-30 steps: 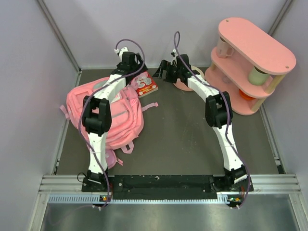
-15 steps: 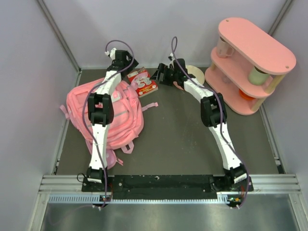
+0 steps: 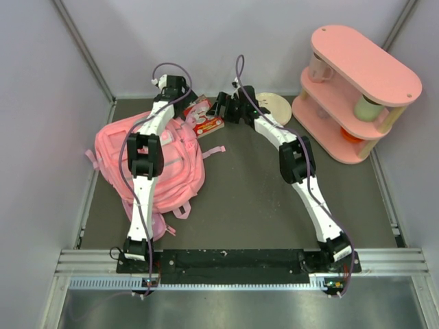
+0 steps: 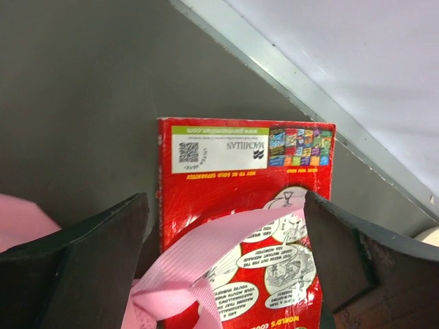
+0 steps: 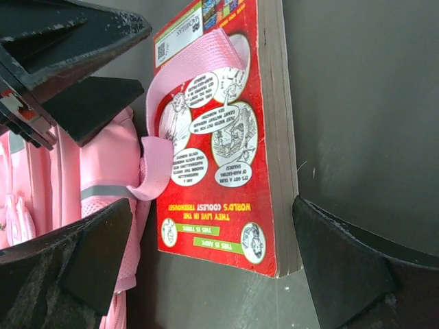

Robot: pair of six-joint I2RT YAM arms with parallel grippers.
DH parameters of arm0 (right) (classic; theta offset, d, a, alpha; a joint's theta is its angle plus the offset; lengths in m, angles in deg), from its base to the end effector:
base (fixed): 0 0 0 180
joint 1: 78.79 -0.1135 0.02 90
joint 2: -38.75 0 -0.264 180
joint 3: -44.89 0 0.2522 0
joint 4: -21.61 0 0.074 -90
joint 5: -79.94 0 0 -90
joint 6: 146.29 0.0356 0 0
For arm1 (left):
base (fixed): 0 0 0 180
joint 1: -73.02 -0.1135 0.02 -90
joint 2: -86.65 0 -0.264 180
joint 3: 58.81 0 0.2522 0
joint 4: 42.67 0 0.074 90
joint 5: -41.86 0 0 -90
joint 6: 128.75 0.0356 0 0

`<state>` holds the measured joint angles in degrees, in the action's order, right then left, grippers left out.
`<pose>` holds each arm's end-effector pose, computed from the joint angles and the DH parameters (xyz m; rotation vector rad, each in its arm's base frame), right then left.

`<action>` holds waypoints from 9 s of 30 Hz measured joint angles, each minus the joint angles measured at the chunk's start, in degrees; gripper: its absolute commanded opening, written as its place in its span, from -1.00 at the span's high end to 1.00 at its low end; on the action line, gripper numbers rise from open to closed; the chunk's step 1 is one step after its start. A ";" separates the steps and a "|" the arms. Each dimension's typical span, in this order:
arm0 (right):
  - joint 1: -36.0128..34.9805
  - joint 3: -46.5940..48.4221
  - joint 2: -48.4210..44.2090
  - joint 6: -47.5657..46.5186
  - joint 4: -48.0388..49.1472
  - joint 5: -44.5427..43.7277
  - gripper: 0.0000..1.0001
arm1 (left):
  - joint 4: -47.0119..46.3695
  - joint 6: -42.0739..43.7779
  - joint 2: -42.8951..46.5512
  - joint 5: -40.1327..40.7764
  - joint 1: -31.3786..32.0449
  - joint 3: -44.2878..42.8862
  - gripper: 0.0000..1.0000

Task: Pack the student bag
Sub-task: Move the book to the center of the board, then pick up the book from the center of the board.

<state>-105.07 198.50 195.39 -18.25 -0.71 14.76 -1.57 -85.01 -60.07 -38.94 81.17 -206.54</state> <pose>0.5406 0.2836 0.1593 -0.0773 2.1617 1.1207 0.5713 -0.0761 0.1925 -0.8245 2.1258 -0.3217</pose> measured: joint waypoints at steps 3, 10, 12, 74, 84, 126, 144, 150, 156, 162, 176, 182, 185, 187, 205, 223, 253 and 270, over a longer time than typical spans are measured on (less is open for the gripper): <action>0.04 1.20 1.46 0.52 0.04 0.07 -0.90 | -0.48 -0.04 -1.73 -2.67 -0.20 -2.03 -0.97; 0.20 1.90 2.40 1.16 0.68 0.98 -0.66 | -1.64 -0.02 -4.02 -7.96 -0.81 -2.91 -0.93; 0.22 1.90 2.43 1.18 0.55 0.98 -0.52 | -1.66 0.17 -4.02 -8.55 -0.87 -2.91 -0.86; 2.10 -121.52 -114.29 -3.28 -7.80 -12.66 1.00 | -24.65 5.31 58.31 -14.01 37.13 88.11 -0.98; 2.10 -127.10 -117.44 -0.92 -6.23 -9.35 1.00 | -40.68 0.17 55.91 -13.79 42.71 91.21 -0.98; 2.36 -130.03 -119.60 10.43 25.77 16.65 1.00 | -84.89 -4.87 65.48 -25.77 35.69 106.66 0.76; -0.04 -127.71 -133.83 15.76 13.38 -5.14 -0.93 | -68.48 -3.78 91.47 -1.18 35.56 111.30 1.00; -9.64 -133.33 -132.96 24.72 18.75 -8.41 -0.95 | -70.31 -6.34 92.72 5.53 35.56 113.92 1.00; -12.41 -133.33 -120.58 28.87 33.33 -8.92 -0.98 | -72.46 -8.11 87.60 5.88 35.56 113.96 1.00; -14.21 -133.11 -105.61 33.11 49.18 -9.40 -0.98 | -77.07 -9.42 85.22 5.86 35.56 114.05 1.00; -19.47 -126.46 -78.73 44.04 75.89 -11.02 -0.96 | -80.15 -8.90 84.04 5.68 35.52 113.94 1.00; -22.10 -125.44 -71.67 47.56 77.79 -13.16 -0.92 | -80.94 -8.20 83.34 5.68 35.56 113.94 1.00; -22.36 -125.42 -70.36 48.04 77.94 -13.88 -0.86 | -81.05 -7.74 83.36 5.88 35.54 113.94 1.00; -22.36 -125.13 -70.31 47.98 78.03 -14.47 -0.75 | -80.74 -7.58 83.62 6.12 35.54 113.94 1.00; -22.47 -121.94 -71.89 43.56 79.82 -14.62 1.00 | -72.46 -8.09 89.74 6.82 34.86 114.57 0.45; -15.85 -122.90 -80.61 38.64 79.62 2.91 1.00 | -70.27 -0.87 96.61 -0.44 33.42 115.21 0.24; -20.35 -126.25 -72.61 41.77 80.08 -12.90 -0.63 | -86.58 -10.88 85.99 -1.64 31.95 118.38 1.00; -20.48 -123.64 -73.55 40.11 81.57 -15.32 0.79 | -88.56 -11.23 86.31 -0.33 31.50 119.51 1.00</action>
<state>-125.55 74.86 121.84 21.86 80.86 -0.56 -90.14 -96.25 26.25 -39.27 112.66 -87.03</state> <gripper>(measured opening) 0.298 0.242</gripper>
